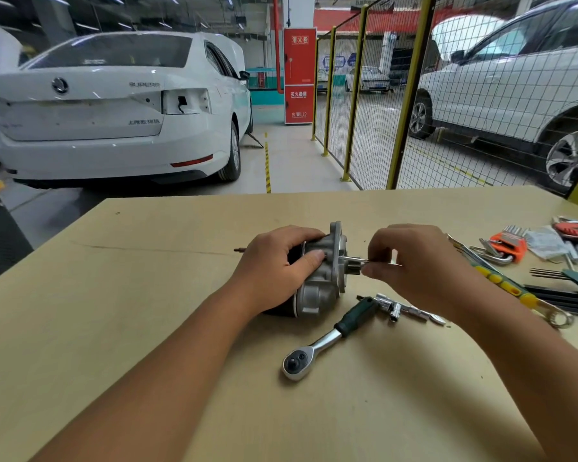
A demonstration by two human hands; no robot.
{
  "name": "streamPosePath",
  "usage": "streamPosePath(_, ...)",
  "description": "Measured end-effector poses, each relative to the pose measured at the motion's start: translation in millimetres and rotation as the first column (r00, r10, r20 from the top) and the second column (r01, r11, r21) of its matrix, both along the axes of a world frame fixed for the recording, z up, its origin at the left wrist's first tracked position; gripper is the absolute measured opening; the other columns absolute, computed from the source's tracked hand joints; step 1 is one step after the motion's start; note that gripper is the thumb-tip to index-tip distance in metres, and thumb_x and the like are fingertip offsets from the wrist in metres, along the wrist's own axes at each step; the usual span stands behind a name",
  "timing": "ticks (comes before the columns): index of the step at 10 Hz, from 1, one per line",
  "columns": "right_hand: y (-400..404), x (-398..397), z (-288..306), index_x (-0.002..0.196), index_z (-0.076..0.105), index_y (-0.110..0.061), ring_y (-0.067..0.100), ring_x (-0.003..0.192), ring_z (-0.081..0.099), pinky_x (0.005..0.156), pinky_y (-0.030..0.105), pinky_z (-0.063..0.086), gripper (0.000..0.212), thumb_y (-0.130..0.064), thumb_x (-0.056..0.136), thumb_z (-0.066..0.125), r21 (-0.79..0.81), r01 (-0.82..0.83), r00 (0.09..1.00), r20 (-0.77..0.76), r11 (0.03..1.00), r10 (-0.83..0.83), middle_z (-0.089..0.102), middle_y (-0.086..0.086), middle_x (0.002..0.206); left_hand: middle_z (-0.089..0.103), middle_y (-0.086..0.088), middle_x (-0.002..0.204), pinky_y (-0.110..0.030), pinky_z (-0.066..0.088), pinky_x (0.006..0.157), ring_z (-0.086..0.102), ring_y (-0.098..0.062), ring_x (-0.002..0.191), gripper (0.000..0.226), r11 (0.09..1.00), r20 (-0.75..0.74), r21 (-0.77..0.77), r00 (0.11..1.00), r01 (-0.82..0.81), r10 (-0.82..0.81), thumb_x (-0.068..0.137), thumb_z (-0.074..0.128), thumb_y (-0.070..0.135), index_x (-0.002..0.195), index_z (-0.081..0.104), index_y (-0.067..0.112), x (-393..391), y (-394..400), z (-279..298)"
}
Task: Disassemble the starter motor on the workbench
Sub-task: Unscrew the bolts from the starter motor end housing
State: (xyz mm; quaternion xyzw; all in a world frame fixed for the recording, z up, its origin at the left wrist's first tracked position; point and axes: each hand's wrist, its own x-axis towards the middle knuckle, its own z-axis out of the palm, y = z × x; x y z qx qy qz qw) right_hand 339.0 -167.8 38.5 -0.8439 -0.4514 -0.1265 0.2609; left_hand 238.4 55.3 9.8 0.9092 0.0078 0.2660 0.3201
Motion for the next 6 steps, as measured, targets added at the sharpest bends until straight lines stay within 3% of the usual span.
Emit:
streamPosePath(1,0.8,1.9,-0.9,0.08,0.072,-0.031,0.002,0.076,0.055,0.063,0.019,0.037,0.01,-0.033,0.09,0.07,0.032,-0.006,1.0,-0.006,0.999,0.006,0.059,-0.013,0.081,0.071,0.018,0.118,-0.034,0.052,0.1,0.063,-0.003,0.11,0.042,1.0,0.001,0.003,1.0,0.0,0.0,0.09,0.06,0.045,0.127,0.071,0.029,0.6,0.2,-0.2)
streamPosePath(2,2.4,4.5,-2.4,0.087,0.078,-0.022,0.003,0.078,0.054,0.065,0.019,0.036,0.013,-0.027,0.094,0.068,0.003,0.017,1.0,0.0,1.0,-0.017,0.057,-0.012,0.085,0.071,0.017,0.118,-0.036,0.052,0.101,0.064,-0.004,0.111,0.041,1.0,0.005,-0.009,1.0,0.006,-0.006,0.091,0.059,0.045,0.127,0.071,0.029,0.7,0.1,-0.7)
streamPosePath(4,2.5,-1.1,1.5,0.083,0.076,-0.025,0.005,0.074,0.056,0.071,0.034,0.049,0.007,-0.031,0.086,0.079,-0.024,0.027,0.998,0.05,0.999,-0.026,0.054,-0.02,0.082,0.072,0.016,0.119,-0.039,0.052,0.101,0.064,-0.005,0.112,0.041,1.0,0.007,-0.018,1.0,0.009,-0.009,0.092,0.059,0.044,0.127,0.071,0.028,1.7,0.9,-1.2)
streamPosePath(6,1.2,-2.5,2.0,0.073,0.063,-0.036,-0.003,0.069,0.052,0.059,0.027,0.041,0.023,-0.031,0.078,0.085,0.038,0.031,0.998,0.05,0.999,-0.033,0.058,-0.02,0.075,0.071,0.016,0.119,-0.04,0.052,0.101,0.064,-0.005,0.112,0.041,1.0,0.003,-0.022,1.0,0.008,-0.008,0.093,0.058,0.046,0.127,0.071,0.029,2.6,1.9,-2.5)
